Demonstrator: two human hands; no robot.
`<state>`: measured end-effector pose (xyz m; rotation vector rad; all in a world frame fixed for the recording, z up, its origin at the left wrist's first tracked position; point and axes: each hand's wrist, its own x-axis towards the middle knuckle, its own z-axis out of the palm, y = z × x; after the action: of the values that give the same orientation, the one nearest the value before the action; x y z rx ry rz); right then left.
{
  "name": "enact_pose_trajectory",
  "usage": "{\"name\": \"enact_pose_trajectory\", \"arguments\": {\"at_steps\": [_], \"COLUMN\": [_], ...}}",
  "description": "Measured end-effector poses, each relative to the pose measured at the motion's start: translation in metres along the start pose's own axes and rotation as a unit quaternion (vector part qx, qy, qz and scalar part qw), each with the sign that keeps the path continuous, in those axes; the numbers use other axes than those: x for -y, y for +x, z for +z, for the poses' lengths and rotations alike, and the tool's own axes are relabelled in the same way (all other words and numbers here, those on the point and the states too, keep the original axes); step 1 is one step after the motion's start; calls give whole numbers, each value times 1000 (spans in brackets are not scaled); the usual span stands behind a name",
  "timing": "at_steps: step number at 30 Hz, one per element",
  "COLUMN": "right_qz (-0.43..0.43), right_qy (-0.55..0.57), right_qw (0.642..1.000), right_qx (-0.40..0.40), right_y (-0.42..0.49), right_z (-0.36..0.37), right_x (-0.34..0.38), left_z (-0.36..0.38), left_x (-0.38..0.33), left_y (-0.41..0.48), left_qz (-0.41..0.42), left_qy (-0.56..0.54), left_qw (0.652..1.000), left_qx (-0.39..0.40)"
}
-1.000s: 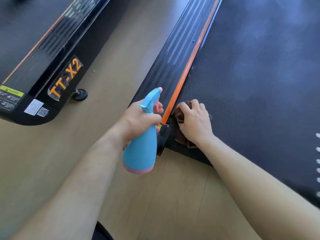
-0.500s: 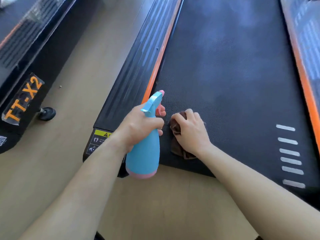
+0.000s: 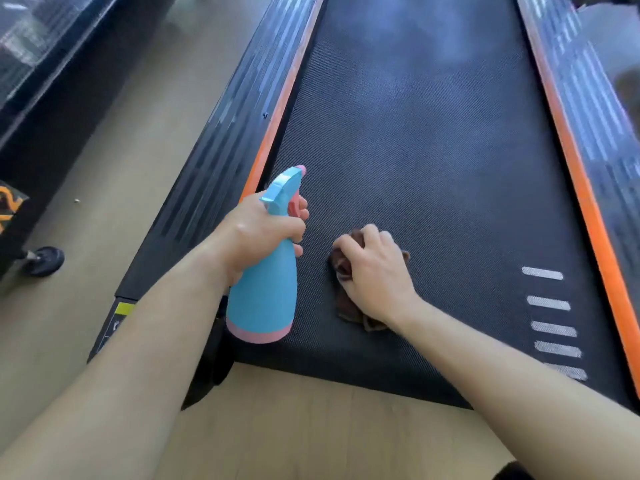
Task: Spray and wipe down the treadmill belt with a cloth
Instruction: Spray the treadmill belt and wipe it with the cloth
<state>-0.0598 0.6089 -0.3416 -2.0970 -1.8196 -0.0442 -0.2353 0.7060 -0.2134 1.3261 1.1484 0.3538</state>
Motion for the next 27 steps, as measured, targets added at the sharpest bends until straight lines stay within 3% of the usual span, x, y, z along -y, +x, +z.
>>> {"name": "enact_pose_trajectory", "arguments": {"at_steps": [2, 4, 8, 11, 13, 17, 23, 27], "right_qz": [-75, -81, 51, 119, 64, -89, 54, 62], "right_qy": [14, 1, -15, -28, -14, 10, 1, 5], "right_qw": [996, 996, 998, 993, 998, 996, 999, 998], "right_qx": [46, 35, 13, -3, -24, 21, 5, -1], "right_y": [-8, 21, 111, 125, 95, 67, 183, 156], "right_z": [0, 5, 25, 32, 32, 35, 61, 55], "right_x": [-1, -9, 0, 19, 34, 44, 57, 74], "left_z": [-10, -20, -36, -42, -47, -65, -79, -81], "left_x": [-1, 1, 11, 9, 7, 9, 20, 20], "left_y": [-5, -12, -23, -23, -26, -28, -20, -23], "left_qz": [3, 10, 6, 10, 11, -10, -41, -34], "left_qy": [-6, -13, -44, -82, -93, -105, -130, -122], "left_qw": [1000, 999, 998, 996, 995, 994, 988, 990], "left_qx": [-17, -35, -45, -25, -17, -42, -71, -68]}}
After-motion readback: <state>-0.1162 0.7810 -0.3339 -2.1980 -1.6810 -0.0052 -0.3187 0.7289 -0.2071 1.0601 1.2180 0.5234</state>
